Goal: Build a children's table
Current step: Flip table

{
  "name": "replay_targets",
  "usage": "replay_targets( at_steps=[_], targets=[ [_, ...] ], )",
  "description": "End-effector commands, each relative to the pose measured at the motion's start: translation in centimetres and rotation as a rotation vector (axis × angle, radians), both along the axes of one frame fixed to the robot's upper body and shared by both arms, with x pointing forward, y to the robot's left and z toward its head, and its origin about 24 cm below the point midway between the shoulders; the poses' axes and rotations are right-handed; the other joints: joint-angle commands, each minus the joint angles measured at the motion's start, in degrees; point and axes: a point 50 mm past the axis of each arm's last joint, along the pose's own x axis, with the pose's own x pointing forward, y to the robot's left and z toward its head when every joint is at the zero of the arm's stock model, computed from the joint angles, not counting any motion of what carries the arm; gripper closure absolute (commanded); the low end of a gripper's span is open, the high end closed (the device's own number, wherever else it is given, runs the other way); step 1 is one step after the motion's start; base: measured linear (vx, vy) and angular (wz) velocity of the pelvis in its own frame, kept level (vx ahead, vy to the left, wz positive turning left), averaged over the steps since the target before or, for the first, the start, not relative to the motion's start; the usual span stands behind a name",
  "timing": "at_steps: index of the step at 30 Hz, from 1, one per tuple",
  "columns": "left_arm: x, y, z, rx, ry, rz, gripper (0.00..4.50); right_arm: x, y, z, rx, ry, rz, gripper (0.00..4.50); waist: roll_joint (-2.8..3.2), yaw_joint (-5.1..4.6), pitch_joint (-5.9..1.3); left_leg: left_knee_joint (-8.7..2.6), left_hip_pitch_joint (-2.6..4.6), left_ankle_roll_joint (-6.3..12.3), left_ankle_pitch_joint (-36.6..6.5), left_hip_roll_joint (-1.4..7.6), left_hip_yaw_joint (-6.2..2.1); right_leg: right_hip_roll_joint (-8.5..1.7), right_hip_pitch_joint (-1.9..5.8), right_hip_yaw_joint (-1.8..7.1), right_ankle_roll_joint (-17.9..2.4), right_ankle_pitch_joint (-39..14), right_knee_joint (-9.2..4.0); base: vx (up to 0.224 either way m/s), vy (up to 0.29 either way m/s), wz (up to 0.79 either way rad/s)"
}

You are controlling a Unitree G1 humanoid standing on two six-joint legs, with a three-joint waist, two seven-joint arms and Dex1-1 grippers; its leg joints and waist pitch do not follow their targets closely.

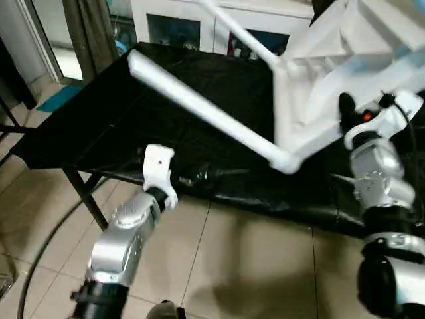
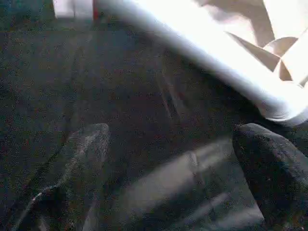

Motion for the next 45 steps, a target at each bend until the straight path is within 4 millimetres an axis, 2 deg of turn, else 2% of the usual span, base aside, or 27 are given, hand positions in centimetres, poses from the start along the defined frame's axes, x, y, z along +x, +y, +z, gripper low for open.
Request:
replay_targets(
  at_steps=[1, 3, 5, 7, 9, 15, 22, 23, 24, 25, 29, 30, 32, 34, 35, 37, 38, 39, 45],
  targets=[
    [0.1, -0.5, 1.2, 0.037, -0.065, -0.032, 0.00, 0.1, -0.2, 0.6, -0.092, 0.007, -0.012, 2.51, -0.40, -0.51, -4.47, -4.38, 2.20, -2.46, -7.85, 3.70, -2.57, -4.84, 1.27, 2.49, -9.00, -2.60, -4.32, 0.000, 0.000, 0.00],
    [0.4, -0.7, 3.1, 0.085, -0.149, -0.061, 0.00, 0.2, -0.5, 1.2, -0.152, 0.020, -0.028, 2.51, -0.38, -0.51, -4.57, -4.26, 2.21, -2.05, -7.19, 3.68, -2.55, -4.78, 1.32, 2.45, -9.62, -1.60, -4.17, 0.000, 0.000, 0.00],
    [0.4, -0.7, 3.6, 0.098, -0.174, -0.071, 0.00, 0.3, -0.6, 1.3, -0.168, 0.024, -0.033, 2.51, -0.31, -0.43, -4.58, -4.20, 2.33, -1.83, -6.78, 3.68, -2.52, -4.70, 1.21, 2.43, -9.95, -1.03, -4.10, 0.000, 0.000, 0.00],
    [0.5, -1.5, 6.0, 0.147, -0.281, -0.136, 0.00, 0.5, -0.6, 1.8, -0.260, 0.047, -0.046, 2.51, -0.30, -0.37, -4.52, -4.19, 2.34, -1.71, -6.59, 3.71, -2.46, -4.58, 1.16, 2.39, -10.48, -0.20, -3.99, 0.000, 0.000, 0.00],
    [0.5, -2.0, 7.0, 0.178, -0.323, -0.170, 0.00, 0.6, -0.5, 2.0, -0.312, 0.057, -0.051, 2.51, -0.27, -0.36, -4.48, -4.16, 2.33, -1.93, -6.67, 3.68, -2.42, -4.55, 1.13, 2.41, -10.65, -0.12, -3.94, 0.000, 0.000, 0.00],
    [0.3, -2.9, 8.2, 0.237, -0.396, -0.220, 0.00, 0.9, 0.0, 2.3, -0.393, 0.068, -0.039, 2.53, -0.61, -0.32, -4.61, -4.05, 2.22, -1.85, -6.06, 3.64, -2.39, -4.64, 1.35, 2.51, -10.75, 0.79, -3.76, 0.000, 0.000, 0.00],
    [0.2, -3.3, 9.0, 0.352, -0.500, -0.258, 0.00, 1.3, 0.6, 2.2, -0.472, 0.091, -0.036, 2.54, -0.39, -0.39, -4.54, -4.07, 2.29, -2.17, -6.99, 3.63, -2.41, -4.62, 1.24, 2.51, -10.79, -0.44, -3.82, 0.000, 0.000, 0.00],
    [0.2, -3.3, 9.1, 0.361, -0.510, -0.262, 0.00, 1.3, 0.7, 2.1, -0.482, 0.093, -0.024, 2.19, -0.42, -0.40, -4.53, -4.08, 2.26, -2.20, -6.96, 3.64, -2.44, -4.57, 1.24, 2.49, -10.68, -0.46, -3.88, 0.000, 0.000, 0.00],
    [0.4, -3.2, 9.6, 0.399, -0.557, -0.261, 0.00, 1.4, 1.2, 1.8, -0.511, 0.102, 0.005, 1.98, -0.10, -0.37, -4.58, -4.10, 2.24, -2.42, -6.99, 3.64, -2.51, -4.63, 1.25, 2.48, -10.57, -0.16, -3.84, 0.000, 0.000, 0.00],
    [0.4, -3.2, 9.6, 0.399, -0.557, -0.261, 0.00, 1.4, 1.2, 1.8, -0.511, 0.102, 0.005, 1.98, -0.22, -0.43, -4.57, -4.11, 2.13, -2.45, -6.86, 3.59, -2.55, -4.54, 1.31, 2.46, -10.51, 0.04, -3.84, 0.000, 0.000, 0.00],
    [1.0, -3.0, 11.3, 0.471, -0.699, -0.251, 0.00, 1.5, 1.4, 0.4, -0.520, 0.157, -0.008, 1.57, -0.08, -0.71, -4.71, -4.04, 2.24, -2.93, -6.65, 3.49, -2.50, -4.53, 1.37, 2.44, -11.27, 1.42, -3.61, 0.000, 0.000, 0.00],
    [1.3, -3.0, 11.8, 0.489, -0.745, -0.231, 0.00, 1.5, 1.3, 0.0, -0.521, 0.174, -0.014, 1.57, -0.37, -0.70, -4.71, -4.00, 2.26, -2.78, -6.72, 3.49, -2.42, -4.54, 1.42, 2.49, -11.47, 1.67, -3.68, 0.000, 0.000, 0.00],
    [1.6, -3.0, 12.8, 0.516, -0.826, -0.197, 0.00, 1.4, 1.2, -0.6, -0.511, 0.188, -0.009, 1.57, -0.19, -0.66, -4.77, -3.99, 2.18, -2.67, -6.35, 3.49, -2.49, -4.53, 1.50, 2.44, -11.72, 2.55, -3.50, 0.000, 0.000, 0.00],
    [2.0, -3.0, 14.0, 0.556, -0.923, -0.163, 0.00, 1.3, 1.2, -1.3, -0.499, 0.199, -0.003, 1.57, -0.62, -0.57, -4.87, -3.88, 2.14, -2.07, -5.75, 3.52, -2.46, -4.60, 1.59, 2.45, -11.81, 3.57, -3.41, 0.000, 0.000, 0.00],
    [2.1, -3.1, 15.2, 0.587, -1.007, -0.138, 0.00, 1.3, 1.3, -1.7, -0.497, 0.206, 0.001, 1.57, -0.47, -0.51, -4.98, -3.82, 2.06, -1.73, -4.80, 3.57, -2.54, -4.72, 1.69, 2.44, -11.94, 4.55, -3.12, 0.000, 0.000, 0.00],
    [2.1, -3.2, 16.0, 0.610, -1.065, -0.124, 0.00, 1.3, 1.4, -1.9, -0.496, 0.207, 0.009, 1.57, -0.44, -0.44, -5.09, -3.68, 2.04, -1.22, -3.50, 3.62, -2.55, -4.76, 1.69, 2.39, -12.24, 5.98, -2.92, 0.000, 0.000, 0.00],
    [2.2, -3.4, 16.3, 0.611, -1.081, -0.137, 0.00, 1.3, 1.5, -1.9, -0.495, 0.202, 0.017, 1.72, -0.46, -0.46, -5.08, -3.62, 2.01, -0.92, -2.99, 3.63, -2.50, -4.69, 1.68, 2.38, -12.50, 6.80, -2.76, 0.000, 0.000, 0.00],
    [2.2, -3.4, 16.7, 0.628, -1.110, -0.128, 0.00, 1.3, 1.6, -1.9, -0.490, 0.194, 0.019, 1.83, -0.07, -0.38, -5.07, -3.57, 2.00, -0.80, -2.92, 3.61, -2.49, -4.80, 1.63, 2.39, -12.84, 6.88, -2.74, 0.000, 0.000, 0.00],
    [3.7, -3.2, 18.3, 0.743, -1.210, -0.060, 0.00, 1.5, 1.7, -1.9, -0.481, 0.184, 0.029, 2.29, -0.40, -0.42, -4.95, -3.68, 2.17, -1.21, -4.64, 3.66, -2.39, -4.74, 1.50, 2.39, -13.27, 4.79, -3.01, 0.000, 0.000, 0.00]
  ],
)
